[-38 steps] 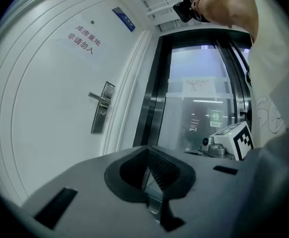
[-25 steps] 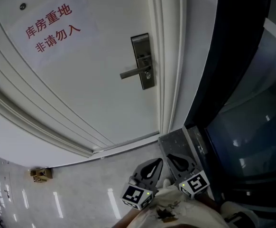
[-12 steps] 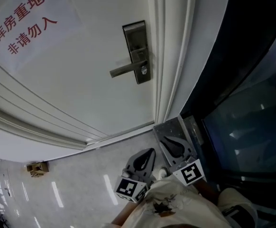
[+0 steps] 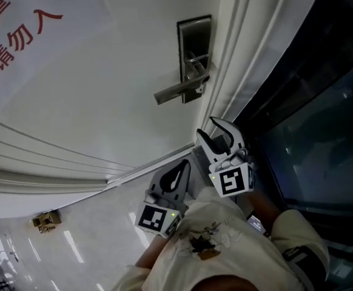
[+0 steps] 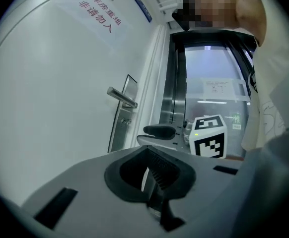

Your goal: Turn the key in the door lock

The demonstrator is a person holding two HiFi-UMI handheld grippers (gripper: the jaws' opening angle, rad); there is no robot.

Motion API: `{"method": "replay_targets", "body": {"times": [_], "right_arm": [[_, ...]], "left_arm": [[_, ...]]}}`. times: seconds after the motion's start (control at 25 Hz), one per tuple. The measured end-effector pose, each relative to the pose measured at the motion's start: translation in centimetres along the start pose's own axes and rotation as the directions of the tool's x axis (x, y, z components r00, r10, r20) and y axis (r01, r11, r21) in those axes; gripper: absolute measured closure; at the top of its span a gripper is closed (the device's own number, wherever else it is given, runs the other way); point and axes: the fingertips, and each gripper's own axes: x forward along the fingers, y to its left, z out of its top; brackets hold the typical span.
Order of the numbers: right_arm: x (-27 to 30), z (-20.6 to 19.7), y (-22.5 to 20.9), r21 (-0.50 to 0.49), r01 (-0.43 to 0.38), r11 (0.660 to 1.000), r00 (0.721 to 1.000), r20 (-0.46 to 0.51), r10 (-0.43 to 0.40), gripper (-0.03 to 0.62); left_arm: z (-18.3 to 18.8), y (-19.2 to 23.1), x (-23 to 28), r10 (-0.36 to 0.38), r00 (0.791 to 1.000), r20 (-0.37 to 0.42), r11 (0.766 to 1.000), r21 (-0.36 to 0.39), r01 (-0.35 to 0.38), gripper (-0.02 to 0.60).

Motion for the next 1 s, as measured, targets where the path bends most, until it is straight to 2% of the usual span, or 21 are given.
{"method": "replay_targets", "body": {"times": [0.12, 0.2, 0.36, 0.52, 0.64, 0.72, 0.92, 1.0], "right_arm": [[2.8, 0.3, -2.4, -0.148, 0.115, 0.982, 0.992, -0.029, -0.121, 0.403], [4.5, 0.2, -3.6, -0.236, 0.159, 0.959, 0.984, -0.039, -0.173, 0.398], [6.5, 0.4, -4.7, -0.38, 0.176, 0.908, 0.978, -0.037, -0.205, 0.399], [7.3, 0.6, -4.9, -0.505, 0.19, 0.842, 0.972, -0.026, -0.235, 0.401], [7.9, 0.5, -5.2, -0.565, 0.199, 0.801, 0.966, -0.023, -0.256, 0.459], [8.0, 0.4, -5.3, -0.554, 0.2, 0.808, 0.966, -0.026, -0.258, 0.471], [7.8, 0.6, -5.5, -0.357, 0.208, 0.911, 0.971, -0.033, -0.235, 0.474], [7.8, 0.7, -5.6, -0.284, 0.215, 0.934, 0.972, -0.034, -0.234, 0.474]], "left_arm": [[0.2, 1.6, 0.9, -0.036, 0.999, -0.034, 0.999, -0.013, 0.036, 0.578], [0.2, 2.1, 1.7, -0.063, 0.998, -0.032, 0.998, -0.013, 0.062, 0.578], [0.3, 2.0, 3.0, -0.105, 0.994, -0.032, 0.994, -0.008, 0.105, 0.578], [0.2, 2.1, 3.0, -0.115, 0.993, -0.024, 0.993, -0.019, 0.115, 0.578], [-0.1, 2.7, 2.9, -0.11, 0.994, -0.024, 0.994, -0.026, 0.109, 0.578], [-0.1, 3.0, 2.7, -0.105, 0.994, -0.021, 0.994, -0.027, 0.105, 0.58], [-0.3, 3.4, 2.1, -0.095, 0.995, -0.026, 0.995, -0.035, 0.094, 0.578], [-0.6, 3.5, 2.0, -0.098, 0.995, -0.035, 0.994, -0.041, 0.097, 0.578]]}}
